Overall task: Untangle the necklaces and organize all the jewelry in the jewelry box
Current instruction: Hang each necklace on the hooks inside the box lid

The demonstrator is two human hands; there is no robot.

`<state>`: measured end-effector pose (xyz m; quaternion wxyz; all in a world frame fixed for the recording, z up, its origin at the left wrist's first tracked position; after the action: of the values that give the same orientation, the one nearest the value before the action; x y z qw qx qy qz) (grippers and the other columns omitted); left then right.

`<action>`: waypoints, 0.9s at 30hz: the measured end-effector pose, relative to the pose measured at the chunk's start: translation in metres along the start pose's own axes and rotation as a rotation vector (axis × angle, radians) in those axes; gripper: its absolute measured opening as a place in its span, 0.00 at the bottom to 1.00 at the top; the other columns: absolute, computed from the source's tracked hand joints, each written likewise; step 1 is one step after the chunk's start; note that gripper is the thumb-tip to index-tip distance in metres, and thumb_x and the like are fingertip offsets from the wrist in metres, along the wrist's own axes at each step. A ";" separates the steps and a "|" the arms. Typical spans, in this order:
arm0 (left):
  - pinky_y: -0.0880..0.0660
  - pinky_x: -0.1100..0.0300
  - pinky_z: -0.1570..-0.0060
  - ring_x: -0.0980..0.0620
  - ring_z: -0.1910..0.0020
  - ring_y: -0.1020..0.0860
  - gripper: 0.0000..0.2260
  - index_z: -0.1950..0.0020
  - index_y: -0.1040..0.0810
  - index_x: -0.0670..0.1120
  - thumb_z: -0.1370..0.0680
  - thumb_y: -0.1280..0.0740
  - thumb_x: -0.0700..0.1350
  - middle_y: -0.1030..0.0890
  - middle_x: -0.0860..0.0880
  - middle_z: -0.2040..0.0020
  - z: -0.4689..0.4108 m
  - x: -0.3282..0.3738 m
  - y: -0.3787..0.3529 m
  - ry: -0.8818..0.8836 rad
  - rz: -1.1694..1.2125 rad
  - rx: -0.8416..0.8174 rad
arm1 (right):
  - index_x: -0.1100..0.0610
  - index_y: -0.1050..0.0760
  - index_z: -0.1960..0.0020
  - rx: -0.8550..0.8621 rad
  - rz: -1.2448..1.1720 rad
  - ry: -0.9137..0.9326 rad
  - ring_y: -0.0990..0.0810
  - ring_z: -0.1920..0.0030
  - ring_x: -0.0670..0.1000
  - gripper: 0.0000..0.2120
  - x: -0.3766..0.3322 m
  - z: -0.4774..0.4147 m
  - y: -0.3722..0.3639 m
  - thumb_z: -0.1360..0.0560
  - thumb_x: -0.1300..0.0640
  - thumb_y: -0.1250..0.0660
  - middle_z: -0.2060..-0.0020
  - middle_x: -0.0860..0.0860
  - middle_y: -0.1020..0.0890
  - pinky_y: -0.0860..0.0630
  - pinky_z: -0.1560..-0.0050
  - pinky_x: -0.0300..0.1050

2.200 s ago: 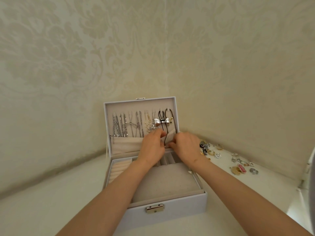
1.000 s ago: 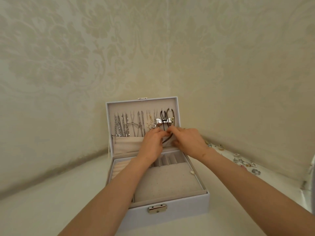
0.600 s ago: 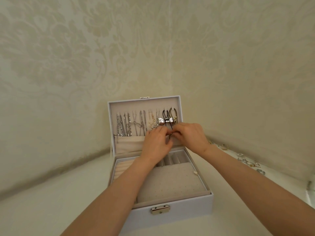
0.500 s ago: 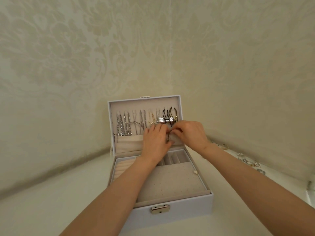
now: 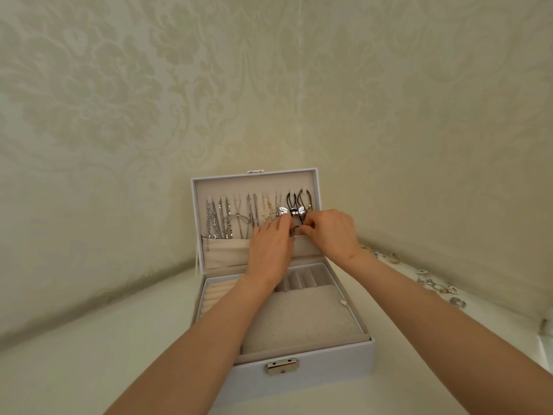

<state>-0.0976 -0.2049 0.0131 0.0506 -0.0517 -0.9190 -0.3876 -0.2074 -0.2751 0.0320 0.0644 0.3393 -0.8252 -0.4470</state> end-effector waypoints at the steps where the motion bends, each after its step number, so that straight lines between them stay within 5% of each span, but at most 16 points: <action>1: 0.32 0.52 0.57 0.44 0.54 0.24 0.04 0.50 0.26 0.43 0.24 0.34 0.41 0.21 0.46 0.53 0.000 -0.003 0.000 0.023 0.049 -0.024 | 0.54 0.21 0.55 -0.006 0.004 -0.006 0.20 0.56 0.54 0.13 0.000 0.000 0.000 0.26 0.44 0.33 0.60 0.52 0.17 0.36 0.62 0.43; 16: 0.31 0.56 0.56 0.47 0.54 0.22 0.03 0.53 0.22 0.43 0.23 0.35 0.39 0.20 0.46 0.54 -0.005 -0.011 0.003 0.182 0.192 -0.030 | 0.52 0.21 0.49 0.014 -0.035 0.168 0.19 0.61 0.55 0.09 0.002 0.015 -0.004 0.24 0.52 0.38 0.63 0.50 0.16 0.35 0.64 0.42; 27: 0.34 0.57 0.47 0.52 0.48 0.24 0.14 0.45 0.22 0.50 0.23 0.37 0.57 0.22 0.52 0.47 -0.001 -0.013 0.004 0.066 -0.006 -0.141 | 0.53 0.25 0.45 -0.155 -0.031 0.232 0.20 0.56 0.57 0.11 0.005 0.014 -0.001 0.21 0.48 0.40 0.61 0.54 0.18 0.29 0.58 0.46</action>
<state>-0.0837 -0.2035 0.0153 0.0761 -0.0396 -0.8872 -0.4533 -0.2161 -0.2687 0.0223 0.1787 0.3953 -0.7698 -0.4681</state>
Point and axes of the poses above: each hand's wrist, its own z-axis away from the middle knuckle, its own y-axis out of the back of the hand, x = y × z, the point moved 2 cm from there along -z, towards the middle knuckle
